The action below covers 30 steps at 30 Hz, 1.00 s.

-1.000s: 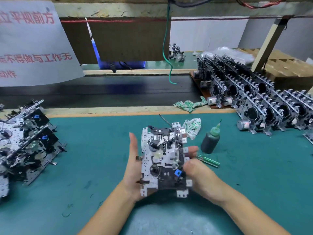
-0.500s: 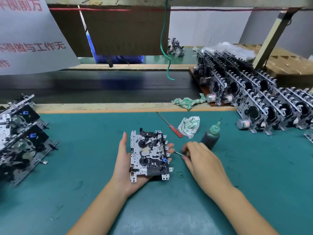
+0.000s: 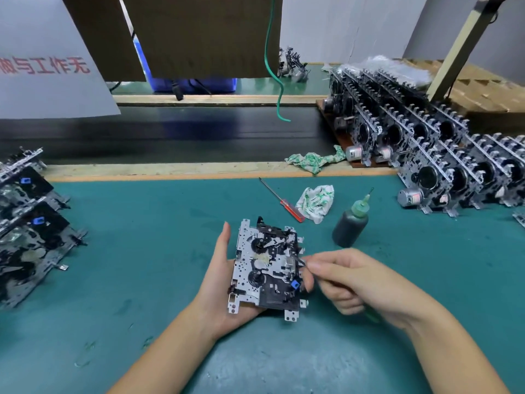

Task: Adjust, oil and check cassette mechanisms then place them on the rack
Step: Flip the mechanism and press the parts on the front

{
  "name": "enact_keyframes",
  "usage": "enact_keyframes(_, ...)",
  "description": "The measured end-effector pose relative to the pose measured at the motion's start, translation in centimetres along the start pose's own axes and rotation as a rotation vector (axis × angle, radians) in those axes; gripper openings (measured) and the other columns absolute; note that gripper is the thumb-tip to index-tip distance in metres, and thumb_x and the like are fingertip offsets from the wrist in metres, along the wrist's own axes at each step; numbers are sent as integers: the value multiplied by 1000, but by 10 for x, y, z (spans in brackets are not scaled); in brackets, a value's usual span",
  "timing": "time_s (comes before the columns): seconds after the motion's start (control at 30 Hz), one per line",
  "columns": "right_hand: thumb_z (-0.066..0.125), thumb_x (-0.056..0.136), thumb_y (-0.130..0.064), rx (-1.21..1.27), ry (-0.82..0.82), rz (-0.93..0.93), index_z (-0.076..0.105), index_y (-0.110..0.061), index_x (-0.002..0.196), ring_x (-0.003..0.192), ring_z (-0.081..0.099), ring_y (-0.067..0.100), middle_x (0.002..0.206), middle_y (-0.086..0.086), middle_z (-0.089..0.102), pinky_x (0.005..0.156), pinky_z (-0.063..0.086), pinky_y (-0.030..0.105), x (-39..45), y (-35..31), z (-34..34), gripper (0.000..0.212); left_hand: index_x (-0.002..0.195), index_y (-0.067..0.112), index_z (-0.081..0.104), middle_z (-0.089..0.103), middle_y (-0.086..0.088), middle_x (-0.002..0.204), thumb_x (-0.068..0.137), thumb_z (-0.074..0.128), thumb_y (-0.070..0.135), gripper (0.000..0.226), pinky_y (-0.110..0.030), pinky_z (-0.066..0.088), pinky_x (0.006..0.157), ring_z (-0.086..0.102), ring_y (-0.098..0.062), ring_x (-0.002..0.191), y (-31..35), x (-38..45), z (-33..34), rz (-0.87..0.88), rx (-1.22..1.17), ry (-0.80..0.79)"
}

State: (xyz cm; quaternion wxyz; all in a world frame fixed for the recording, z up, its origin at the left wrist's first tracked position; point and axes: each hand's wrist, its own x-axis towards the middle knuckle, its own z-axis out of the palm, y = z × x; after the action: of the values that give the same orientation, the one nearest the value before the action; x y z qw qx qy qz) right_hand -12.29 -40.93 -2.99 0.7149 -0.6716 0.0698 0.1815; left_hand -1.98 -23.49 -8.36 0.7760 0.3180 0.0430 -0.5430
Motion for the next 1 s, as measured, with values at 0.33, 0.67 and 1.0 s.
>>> enact_keyframes(0.33, 42, 99, -27, -200, 51, 103, 51, -14, 67, 32, 28, 8, 43, 0, 50, 44, 26, 19, 2, 3, 1, 35, 119, 1, 65, 57, -24, 129, 78, 39, 76, 89, -46, 49, 96, 60, -34, 115, -1, 0, 1, -10, 39, -27)
enact_keyframes(0.67, 44, 97, -35, -193, 98, 125, 62, -17, 54, 33, 20, 9, 37, -1, 36, 35, 19, 15, 10, 8, 7, 49, 118, 3, 66, 57, -21, 130, 85, 30, 72, 84, -42, 41, 101, 58, -31, 117, 2, 4, 1, -39, 86, 15)
enact_keyframes(1.0, 40, 98, -36, -186, 35, 181, 59, -15, 58, 33, 18, 7, 38, -3, 36, 36, 17, 15, 8, 6, 6, 49, 119, 3, 64, 59, -25, 126, 86, 29, 72, 84, -42, 50, 95, 61, -33, 112, 1, 4, 6, -39, 84, -7)
